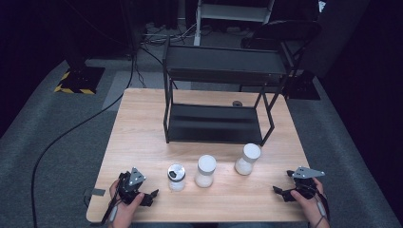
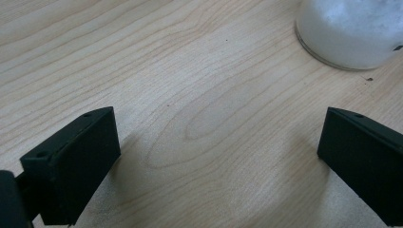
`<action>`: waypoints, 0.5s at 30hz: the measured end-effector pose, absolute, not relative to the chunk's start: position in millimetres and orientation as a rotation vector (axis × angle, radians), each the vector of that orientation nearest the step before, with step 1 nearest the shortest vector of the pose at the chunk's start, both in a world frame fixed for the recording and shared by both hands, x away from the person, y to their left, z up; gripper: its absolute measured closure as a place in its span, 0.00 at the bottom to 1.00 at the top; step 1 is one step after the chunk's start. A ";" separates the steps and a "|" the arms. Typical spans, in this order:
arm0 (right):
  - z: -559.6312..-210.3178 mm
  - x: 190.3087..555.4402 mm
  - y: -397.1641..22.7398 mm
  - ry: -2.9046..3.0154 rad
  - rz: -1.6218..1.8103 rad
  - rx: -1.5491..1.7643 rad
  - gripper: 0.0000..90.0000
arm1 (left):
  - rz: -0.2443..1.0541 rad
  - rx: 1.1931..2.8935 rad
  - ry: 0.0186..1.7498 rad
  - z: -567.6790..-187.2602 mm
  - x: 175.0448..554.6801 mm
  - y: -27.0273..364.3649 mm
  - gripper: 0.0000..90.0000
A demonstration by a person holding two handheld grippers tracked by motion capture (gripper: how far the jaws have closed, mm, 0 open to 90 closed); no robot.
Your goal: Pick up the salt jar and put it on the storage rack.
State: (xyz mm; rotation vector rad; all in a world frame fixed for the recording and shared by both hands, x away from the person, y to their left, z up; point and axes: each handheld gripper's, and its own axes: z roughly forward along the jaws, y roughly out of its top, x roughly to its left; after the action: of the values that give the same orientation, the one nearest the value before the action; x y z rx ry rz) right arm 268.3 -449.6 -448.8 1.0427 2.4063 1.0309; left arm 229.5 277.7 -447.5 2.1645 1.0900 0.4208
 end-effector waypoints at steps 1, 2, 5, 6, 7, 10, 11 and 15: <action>-448.8 268.5 -449.6 2.407 1.031 1.043 0.03 | 0.421 2.165 1.090 -447.5 229.6 277.7 0.00; -448.8 268.5 -449.5 2.407 1.031 1.043 0.03 | 0.421 2.163 1.093 -447.5 229.4 277.4 0.00; -448.8 268.2 -449.2 2.406 1.030 1.044 0.03 | 0.420 2.164 1.093 -447.4 229.3 277.4 0.00; -448.8 268.3 -449.0 2.405 1.030 1.046 0.03 | 0.420 2.163 1.093 -447.4 229.3 277.3 0.00; -448.7 268.4 -449.0 2.406 1.030 1.046 0.03 | 0.420 2.163 1.093 -447.4 229.3 277.3 0.00; -448.7 268.3 -449.0 2.406 1.029 1.046 0.03 | 0.417 2.163 1.092 -447.4 229.6 277.9 0.01; -448.7 268.4 -449.0 2.406 1.029 1.046 0.03 | 0.416 2.162 1.092 -447.4 229.5 278.0 0.01; -448.7 268.4 -449.0 2.406 1.030 1.046 0.03 | 0.415 2.163 1.075 -447.8 229.2 279.3 0.02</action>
State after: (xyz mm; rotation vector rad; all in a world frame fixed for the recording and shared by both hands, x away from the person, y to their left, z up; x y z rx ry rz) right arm 268.4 -449.0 -448.7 1.0459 2.4056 1.0299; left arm 229.2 279.3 -447.8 2.1633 1.0746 0.4155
